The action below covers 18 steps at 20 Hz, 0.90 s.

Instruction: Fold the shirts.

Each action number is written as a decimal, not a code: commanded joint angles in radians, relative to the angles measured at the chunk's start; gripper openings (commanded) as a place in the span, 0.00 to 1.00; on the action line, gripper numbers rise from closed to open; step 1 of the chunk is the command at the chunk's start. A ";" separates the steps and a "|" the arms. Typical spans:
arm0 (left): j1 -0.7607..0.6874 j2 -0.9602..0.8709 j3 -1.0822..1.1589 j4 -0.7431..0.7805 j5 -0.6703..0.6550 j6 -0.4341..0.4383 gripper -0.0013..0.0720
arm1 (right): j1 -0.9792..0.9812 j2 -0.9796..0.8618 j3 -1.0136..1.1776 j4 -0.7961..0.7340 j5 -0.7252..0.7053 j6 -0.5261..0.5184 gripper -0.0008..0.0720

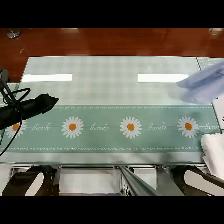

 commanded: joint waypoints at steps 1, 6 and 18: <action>0.000 -0.001 0.000 0.000 0.002 0.004 0.05 | -0.141 0.134 -0.095 -0.094 0.080 0.021 0.05; 0.000 -0.001 0.000 0.000 0.037 0.004 0.05 | -0.438 0.397 -0.483 -0.207 0.080 -0.016 0.05; 0.017 -0.025 0.026 -0.048 0.260 0.077 0.05 | -0.866 0.637 -0.988 -0.131 -0.154 -0.037 0.87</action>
